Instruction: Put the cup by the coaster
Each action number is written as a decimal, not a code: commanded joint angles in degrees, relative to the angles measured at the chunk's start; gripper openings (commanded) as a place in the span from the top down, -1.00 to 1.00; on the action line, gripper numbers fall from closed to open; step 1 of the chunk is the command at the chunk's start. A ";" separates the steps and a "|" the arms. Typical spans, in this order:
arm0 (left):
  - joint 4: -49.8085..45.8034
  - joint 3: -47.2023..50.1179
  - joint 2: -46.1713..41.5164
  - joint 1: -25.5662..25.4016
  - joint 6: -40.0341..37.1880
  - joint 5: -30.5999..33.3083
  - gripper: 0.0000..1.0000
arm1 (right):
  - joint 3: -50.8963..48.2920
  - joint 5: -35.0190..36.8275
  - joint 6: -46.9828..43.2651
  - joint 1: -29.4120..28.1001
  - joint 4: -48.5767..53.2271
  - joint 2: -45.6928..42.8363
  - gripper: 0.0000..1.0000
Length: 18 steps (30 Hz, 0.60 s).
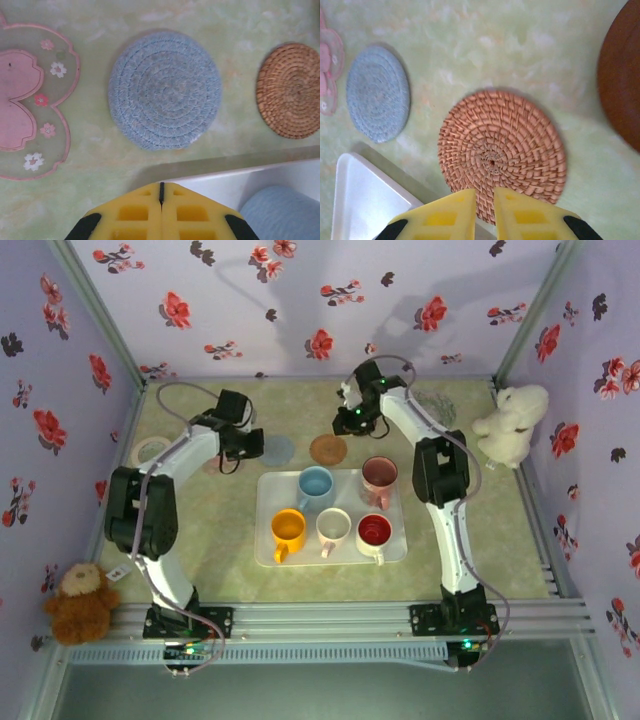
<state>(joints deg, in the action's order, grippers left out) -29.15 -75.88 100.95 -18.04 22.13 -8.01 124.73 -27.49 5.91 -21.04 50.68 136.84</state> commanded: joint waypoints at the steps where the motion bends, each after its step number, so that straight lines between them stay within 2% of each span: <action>1: 4.05 2.18 -4.34 0.17 -1.47 -1.60 0.88 | 1.88 7.61 -1.70 0.59 -0.77 -3.15 0.61; 5: 7.00 4.51 -7.34 0.07 -2.16 -2.25 0.79 | 2.09 11.02 -0.54 2.61 -2.23 -2.06 0.61; 9: 9.12 6.45 -9.67 0.07 -2.12 -2.45 0.50 | 4.86 12.12 0.41 4.65 -2.33 0.83 0.68; 12: 10.06 7.55 -11.00 0.02 -2.10 -2.61 0.26 | 7.88 12.72 0.41 5.39 -2.44 3.32 0.80; 16: 11.86 8.93 -12.34 -0.07 -2.08 -3.17 -0.17 | 13.23 12.90 0.15 5.91 -1.14 7.22 0.99; 18: 13.01 9.58 -12.67 -0.15 -2.26 -3.95 -0.40 | 15.14 13.07 0.32 5.97 -0.83 9.00 1.00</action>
<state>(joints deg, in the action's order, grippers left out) -19.18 -67.48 90.26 -18.04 20.64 -10.39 136.77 -15.57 6.07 -14.55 48.73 143.17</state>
